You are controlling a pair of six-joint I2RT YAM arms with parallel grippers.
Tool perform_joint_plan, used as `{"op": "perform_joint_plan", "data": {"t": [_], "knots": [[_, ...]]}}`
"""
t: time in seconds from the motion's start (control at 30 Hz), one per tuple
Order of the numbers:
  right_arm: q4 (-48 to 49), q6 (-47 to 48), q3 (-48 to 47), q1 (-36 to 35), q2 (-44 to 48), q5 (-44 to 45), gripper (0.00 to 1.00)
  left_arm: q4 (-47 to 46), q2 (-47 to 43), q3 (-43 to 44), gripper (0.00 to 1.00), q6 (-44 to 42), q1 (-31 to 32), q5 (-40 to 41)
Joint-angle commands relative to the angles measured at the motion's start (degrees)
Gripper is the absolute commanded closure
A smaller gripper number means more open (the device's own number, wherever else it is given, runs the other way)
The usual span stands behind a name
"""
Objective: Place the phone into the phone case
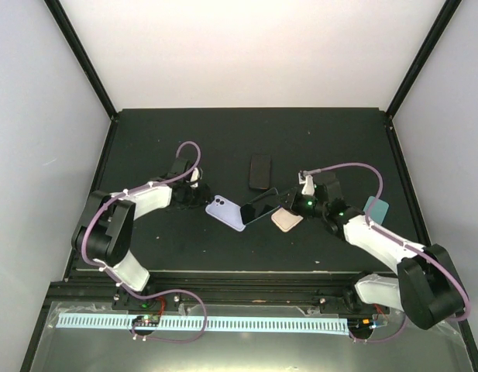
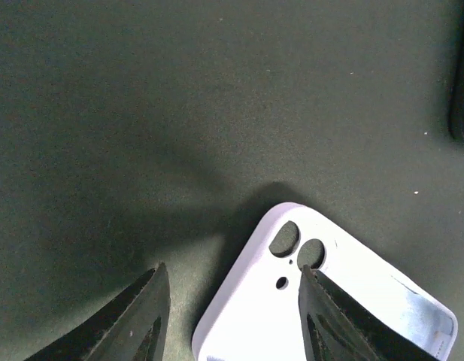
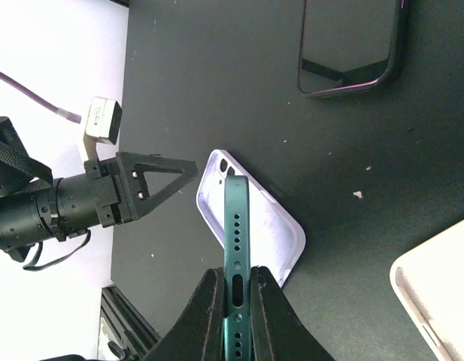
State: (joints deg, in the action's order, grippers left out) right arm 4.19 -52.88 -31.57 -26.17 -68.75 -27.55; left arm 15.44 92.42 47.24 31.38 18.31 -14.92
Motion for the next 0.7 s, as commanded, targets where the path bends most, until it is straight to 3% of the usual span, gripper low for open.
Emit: {"op": "perform_joint_plan", "data": {"t": [0.0, 0.37, 0.67], "knots": [[7.36, -0.98, 0.54, -0.23, -1.30, -1.94, 0.95, -0.70, 2.76, 1.96, 0.55, -2.45, -0.38, -2.68], [10.44, 0.72, 1.80, -1.50, -6.41, -2.12, 0.95, -1.18, 0.31, -5.32, 0.73, -0.02, 0.77, -8.88], [14.55, 3.70, 1.96, -1.47, -10.04, -2.61, 0.94, -5.25, -5.86, -13.58, 0.74, 7.61, 5.85, -14.36]]}}
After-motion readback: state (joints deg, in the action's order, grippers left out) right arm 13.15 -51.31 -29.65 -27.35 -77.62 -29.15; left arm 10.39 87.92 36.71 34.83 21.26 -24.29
